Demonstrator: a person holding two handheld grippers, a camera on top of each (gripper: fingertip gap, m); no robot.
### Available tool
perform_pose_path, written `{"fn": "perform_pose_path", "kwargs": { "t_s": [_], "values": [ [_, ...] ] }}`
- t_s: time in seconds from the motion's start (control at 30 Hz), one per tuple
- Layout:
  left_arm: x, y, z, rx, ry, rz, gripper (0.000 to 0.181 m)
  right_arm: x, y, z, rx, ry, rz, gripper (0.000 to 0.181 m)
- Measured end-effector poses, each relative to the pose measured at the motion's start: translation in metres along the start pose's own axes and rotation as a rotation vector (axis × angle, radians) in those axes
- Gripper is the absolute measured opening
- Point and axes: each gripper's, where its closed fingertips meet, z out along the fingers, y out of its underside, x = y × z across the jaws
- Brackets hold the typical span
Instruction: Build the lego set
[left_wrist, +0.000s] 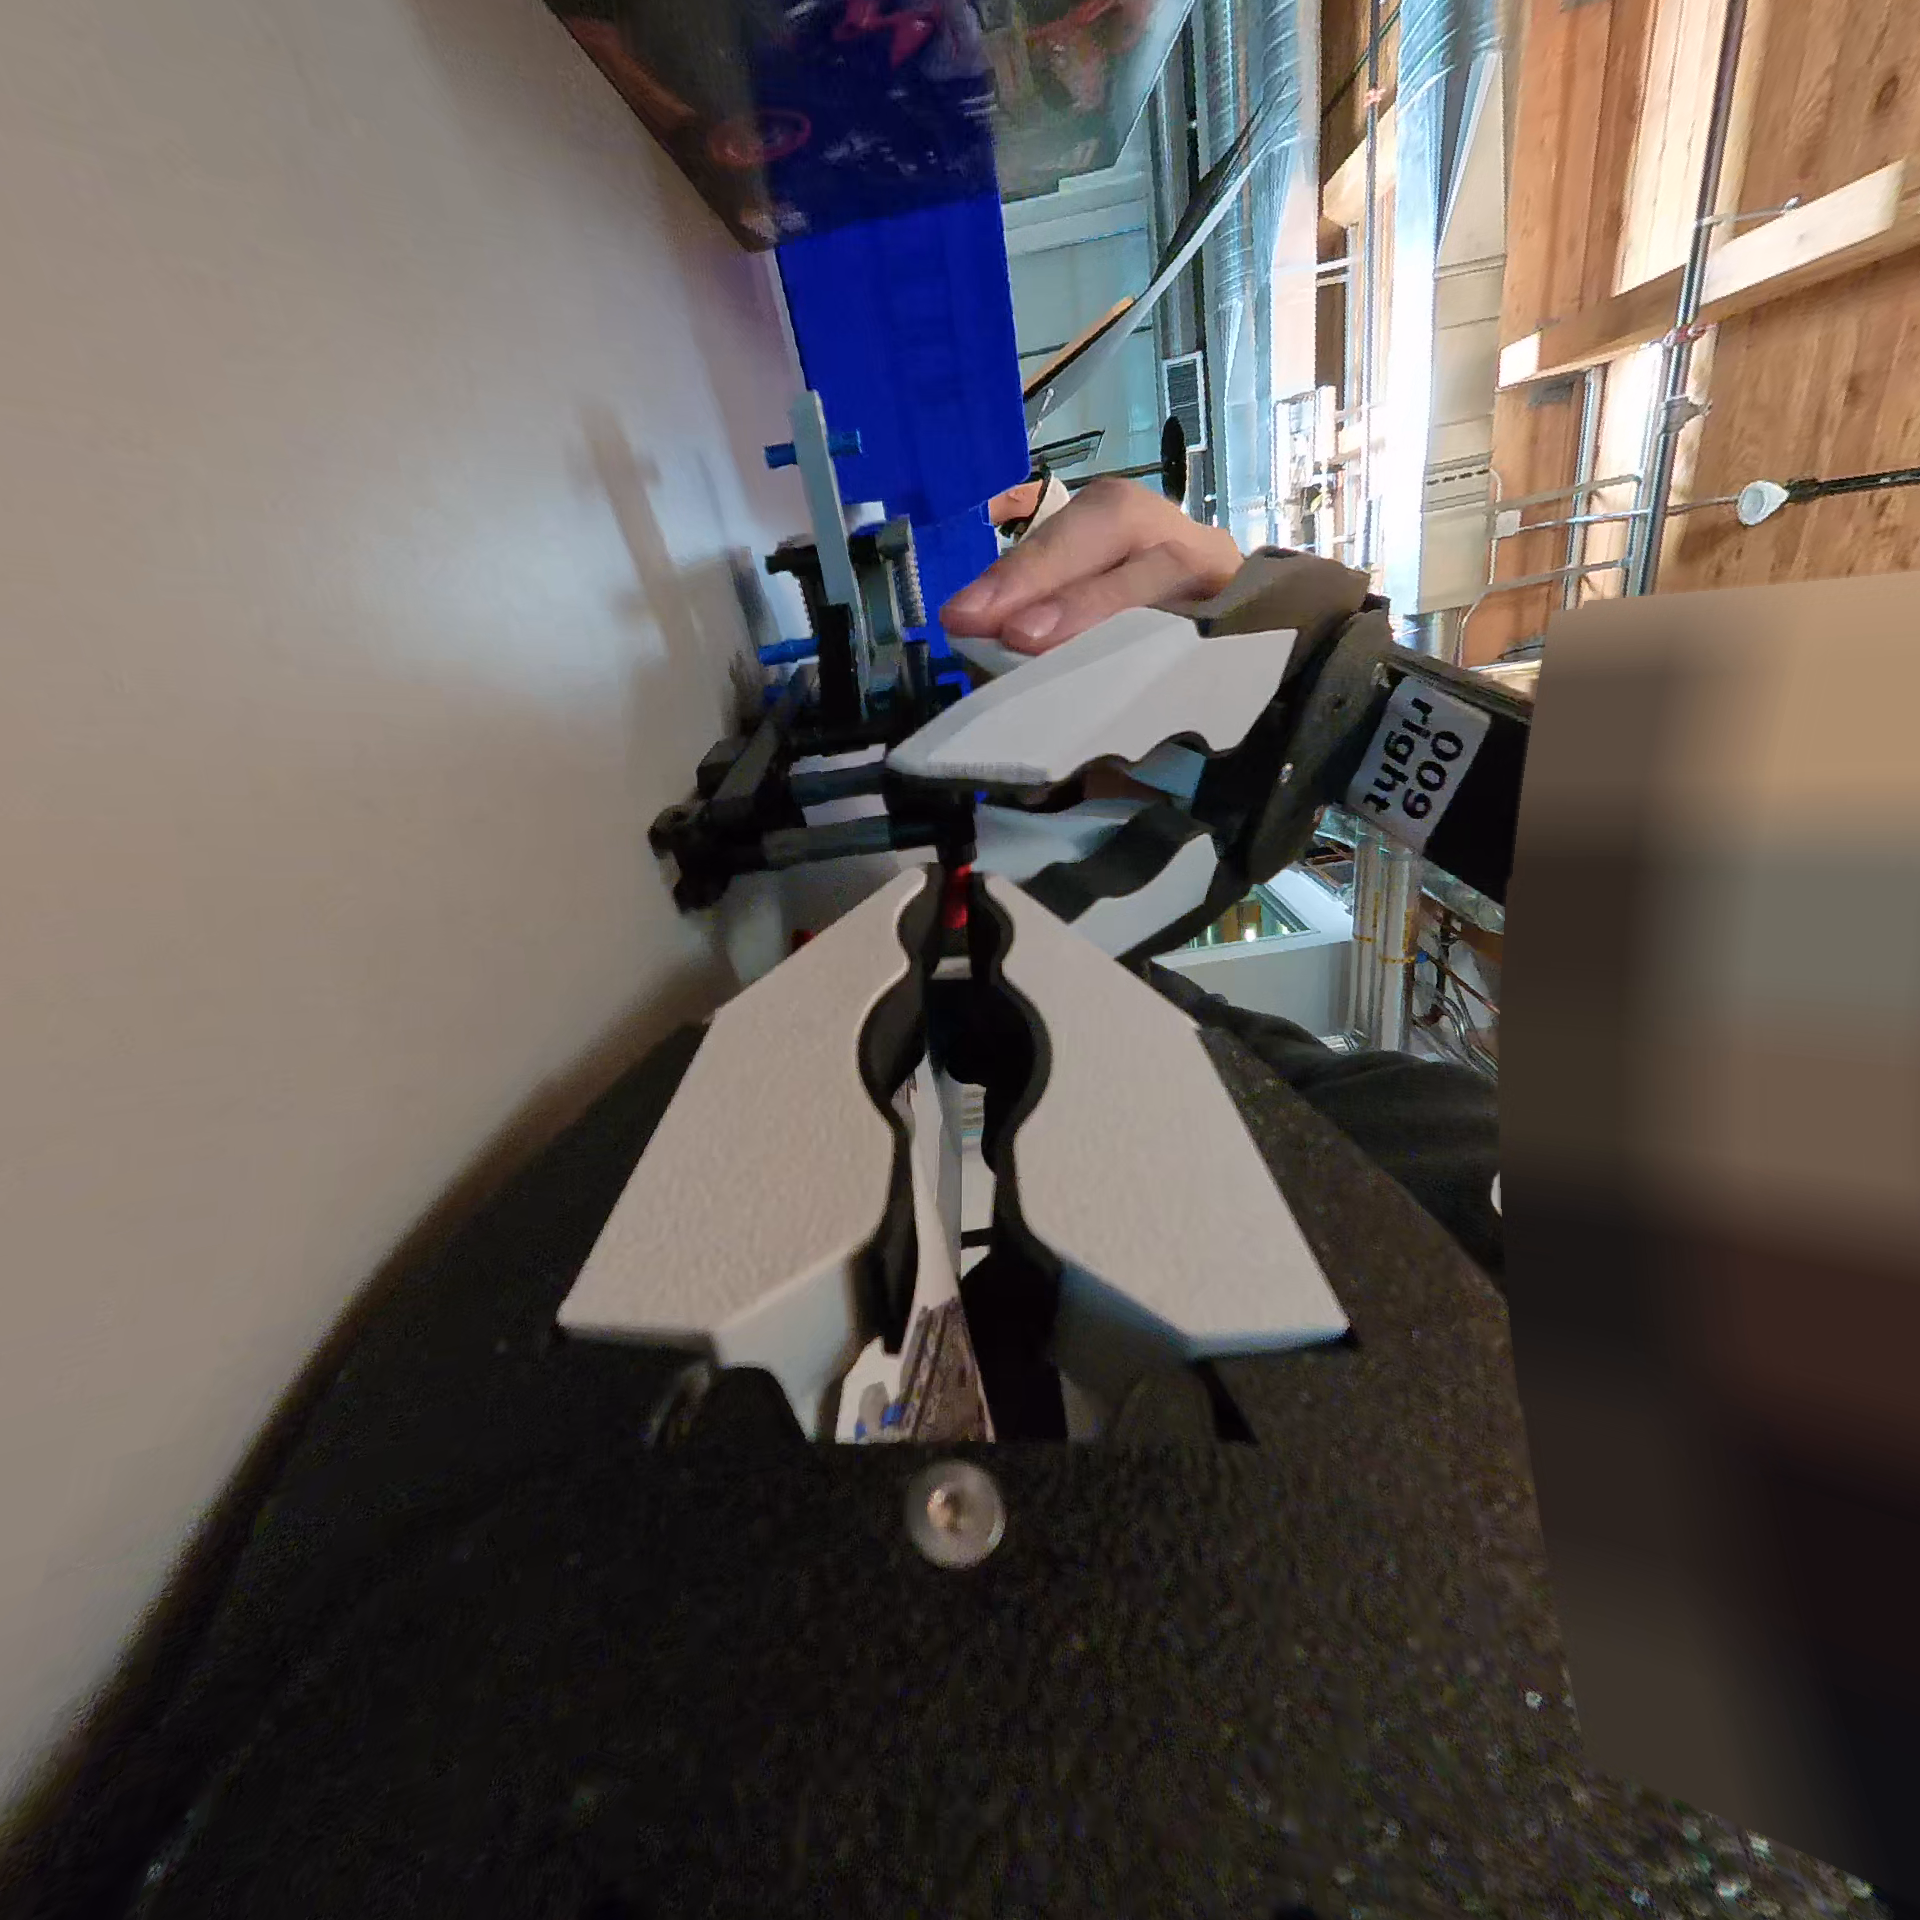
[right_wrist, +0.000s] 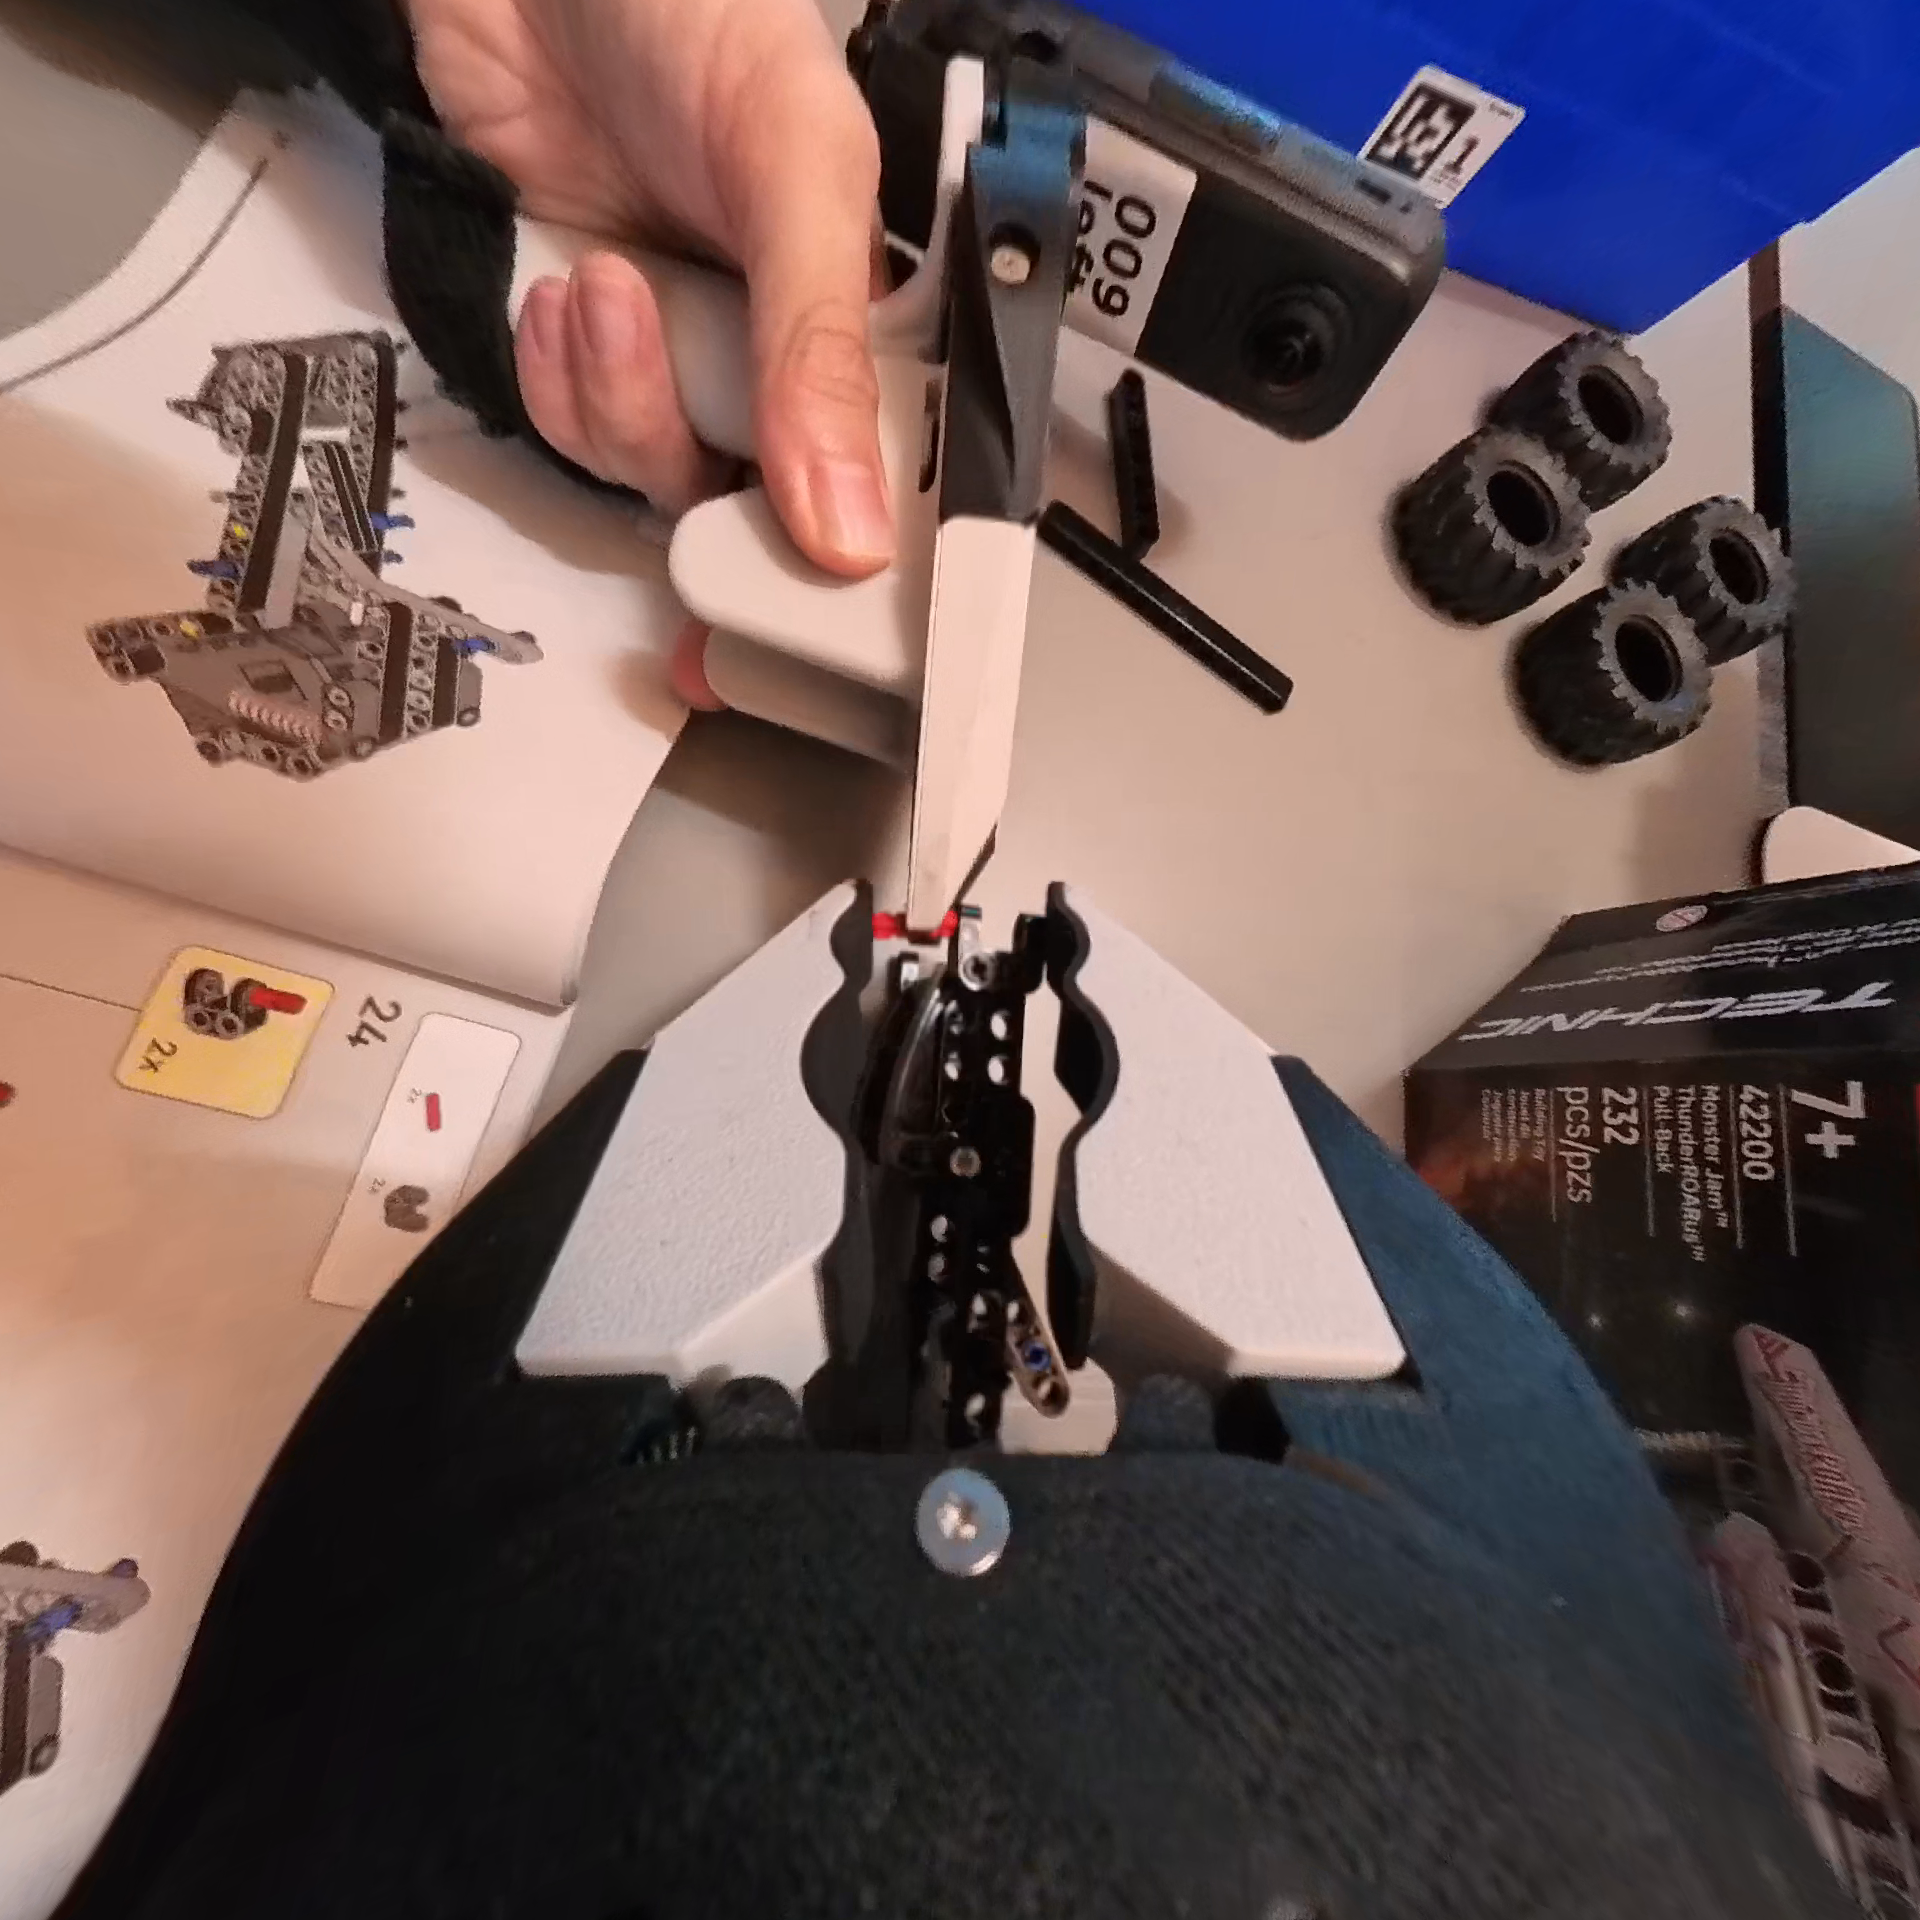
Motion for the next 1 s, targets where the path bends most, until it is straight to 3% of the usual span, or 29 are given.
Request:
{"fn": "perform_pose_path", "kwargs": {
  "t_s": [0.03, 0.33, 1.0],
  "values": [
    [0.0001, 0.0009, 0.0007, -0.006, 0.0, -0.001, 0.002, -0.001, 0.0004, 0.0003, -0.009, -0.003, 0.001, 0.031],
    [0.003, 0.004, 0.0021, -0.036, 0.026, -0.013, 0.002, -0.0045, 0.001, -0.0069, -0.027, -0.044, -0.087, 0.03],
    [0.0011, -0.0009, 0.0008, -0.002, 0.007, 0.002, 0.002, -0.0007, 0.0028, -0.003, -0.062, -0.039, -0.06, 0.029]
  ]
}}
